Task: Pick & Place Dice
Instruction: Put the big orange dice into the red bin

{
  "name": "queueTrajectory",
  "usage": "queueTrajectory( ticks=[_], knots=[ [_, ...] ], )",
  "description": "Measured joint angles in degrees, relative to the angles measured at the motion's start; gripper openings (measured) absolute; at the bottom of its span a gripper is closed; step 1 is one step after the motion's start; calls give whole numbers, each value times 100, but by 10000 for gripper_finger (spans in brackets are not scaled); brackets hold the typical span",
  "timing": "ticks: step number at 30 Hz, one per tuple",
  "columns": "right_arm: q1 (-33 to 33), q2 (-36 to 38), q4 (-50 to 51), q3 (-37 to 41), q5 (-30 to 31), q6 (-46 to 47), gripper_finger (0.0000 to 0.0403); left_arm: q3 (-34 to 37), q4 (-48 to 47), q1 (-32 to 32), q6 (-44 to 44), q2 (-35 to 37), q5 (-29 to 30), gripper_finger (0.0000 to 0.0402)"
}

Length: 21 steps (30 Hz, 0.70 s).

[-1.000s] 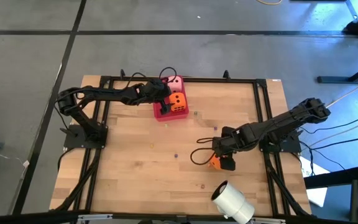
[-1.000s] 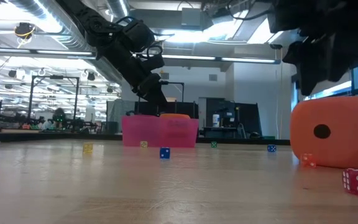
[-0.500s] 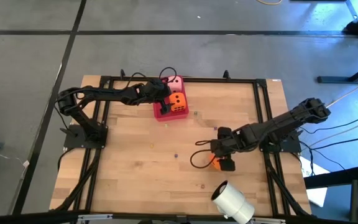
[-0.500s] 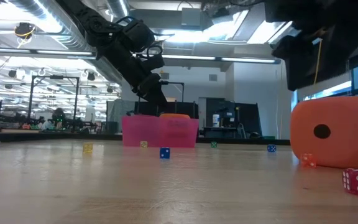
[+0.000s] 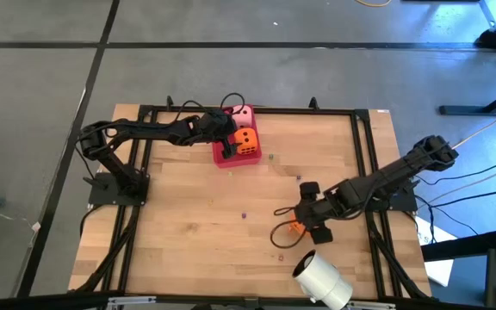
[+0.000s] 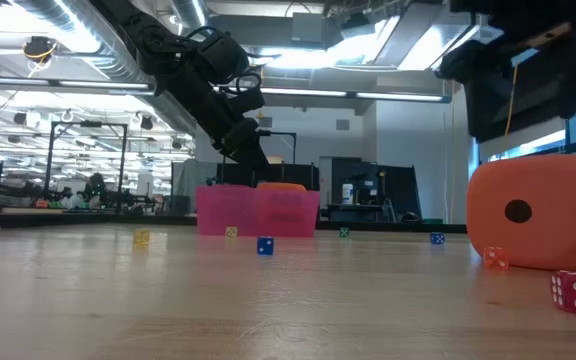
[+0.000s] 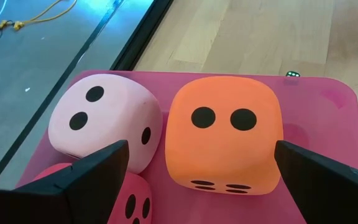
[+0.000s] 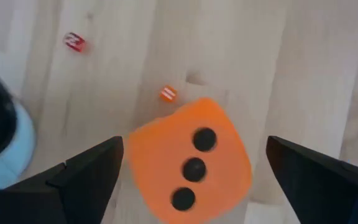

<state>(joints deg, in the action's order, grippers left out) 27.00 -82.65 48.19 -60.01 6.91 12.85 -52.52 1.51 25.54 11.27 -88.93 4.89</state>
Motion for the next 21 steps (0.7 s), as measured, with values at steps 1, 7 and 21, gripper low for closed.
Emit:
queueTrajectory(
  ticks=[1,7,21],
  knots=[
    [31,1,-56,0,-8,-47,398,1,1,0,0,1,0,400],
    [226,2,-7,0,163,-636,399,1,1,0,-4,1,0,400],
    [269,-400,361,1,-45,-756,400,1,3,0,-7,0,-1,400]
  ],
)
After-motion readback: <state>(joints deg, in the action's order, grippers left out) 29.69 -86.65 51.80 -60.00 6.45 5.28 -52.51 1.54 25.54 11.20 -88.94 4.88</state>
